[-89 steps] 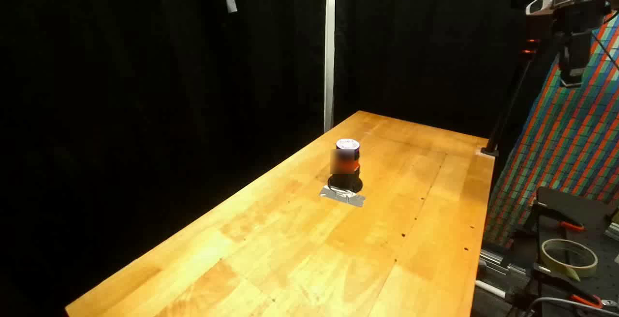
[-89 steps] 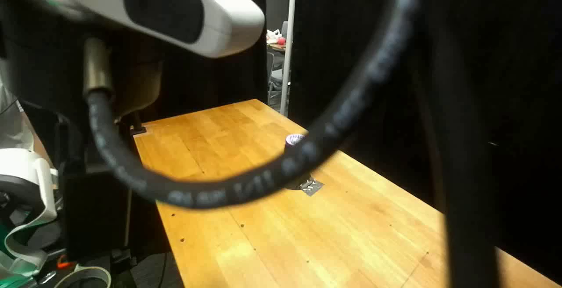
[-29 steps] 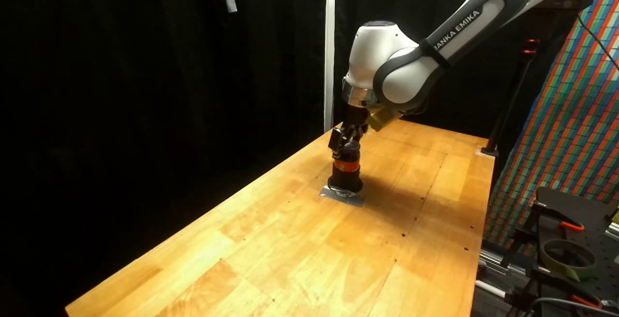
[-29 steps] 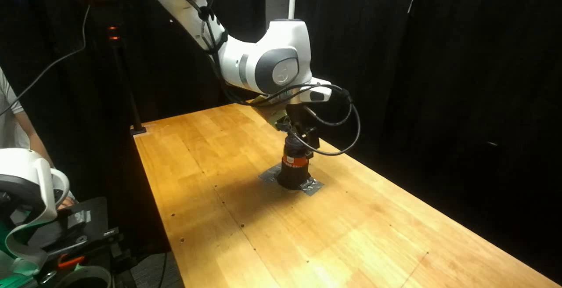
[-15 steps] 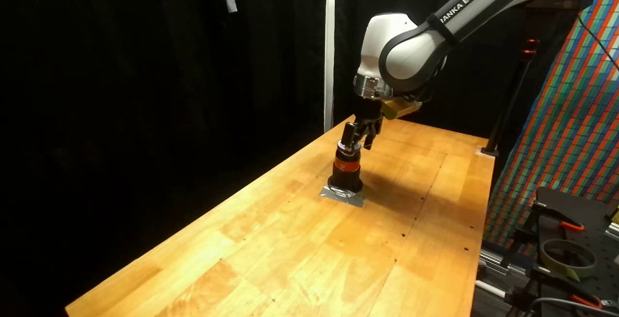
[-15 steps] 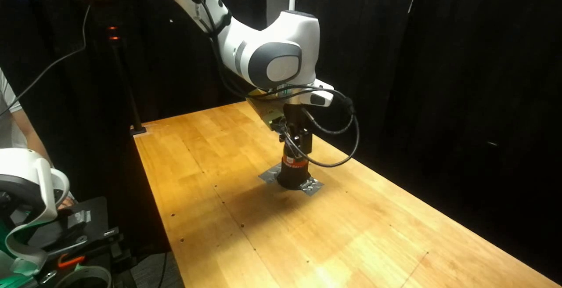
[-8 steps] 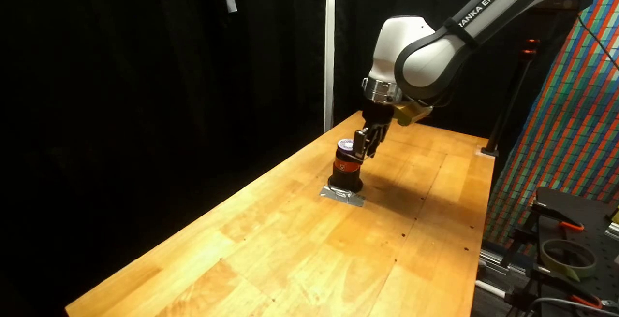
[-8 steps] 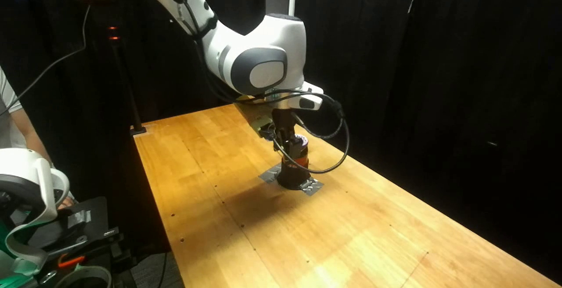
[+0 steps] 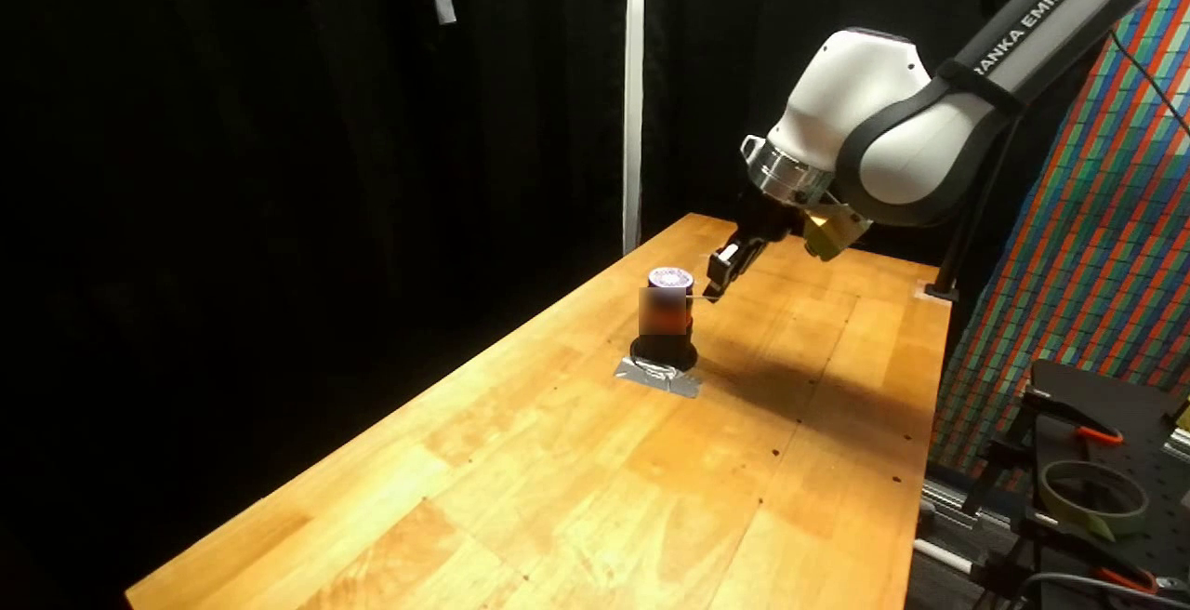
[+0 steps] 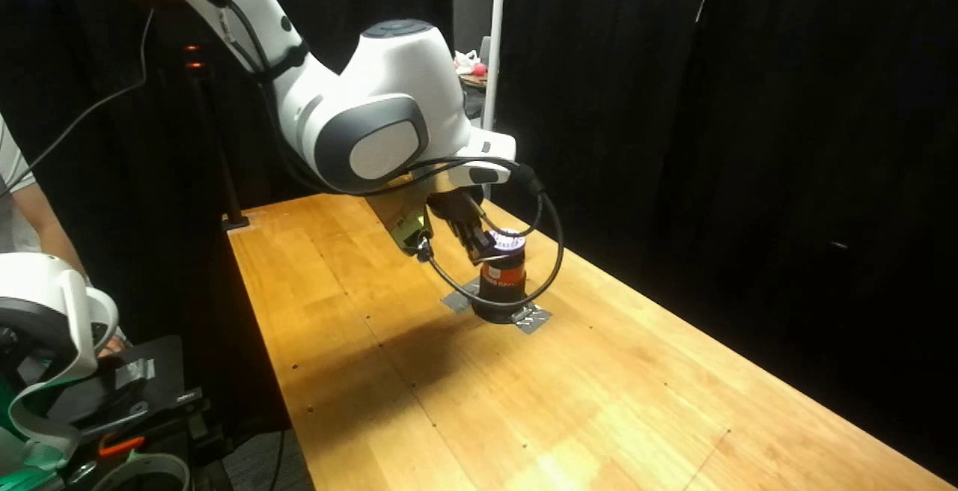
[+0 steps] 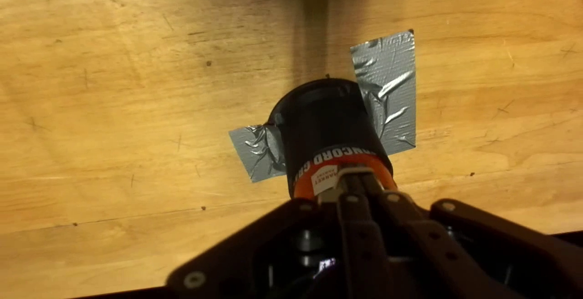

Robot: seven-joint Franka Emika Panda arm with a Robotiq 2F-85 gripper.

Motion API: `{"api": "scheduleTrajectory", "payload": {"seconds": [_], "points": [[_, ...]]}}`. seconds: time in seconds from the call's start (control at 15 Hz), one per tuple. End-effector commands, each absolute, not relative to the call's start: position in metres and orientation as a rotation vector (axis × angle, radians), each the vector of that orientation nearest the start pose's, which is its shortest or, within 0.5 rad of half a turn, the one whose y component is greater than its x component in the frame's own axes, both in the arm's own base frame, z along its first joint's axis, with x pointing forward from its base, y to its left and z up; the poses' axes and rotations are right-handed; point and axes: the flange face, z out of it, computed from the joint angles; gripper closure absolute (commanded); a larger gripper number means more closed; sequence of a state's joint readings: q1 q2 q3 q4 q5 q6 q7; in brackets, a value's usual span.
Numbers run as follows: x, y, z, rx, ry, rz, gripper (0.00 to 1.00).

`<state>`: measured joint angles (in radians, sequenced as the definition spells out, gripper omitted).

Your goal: Put the elastic band on the bottom of the brown coffee cup

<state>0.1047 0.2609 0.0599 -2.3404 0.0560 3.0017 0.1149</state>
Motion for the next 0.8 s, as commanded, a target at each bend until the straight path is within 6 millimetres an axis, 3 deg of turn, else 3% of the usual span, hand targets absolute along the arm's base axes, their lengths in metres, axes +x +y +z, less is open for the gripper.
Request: {"api": "scheduleTrajectory", "payload": {"seconds": [0.0,0.47,0.73], "points": [[0.517,0.090,0.270,-2.936,-0.010,-0.777,1.00],[0.491,0.108,0.264,-2.799,-0.020,-1.015,0.99],[0.487,0.104,0.266,-2.737,0.005,-1.154,0.99]]}}
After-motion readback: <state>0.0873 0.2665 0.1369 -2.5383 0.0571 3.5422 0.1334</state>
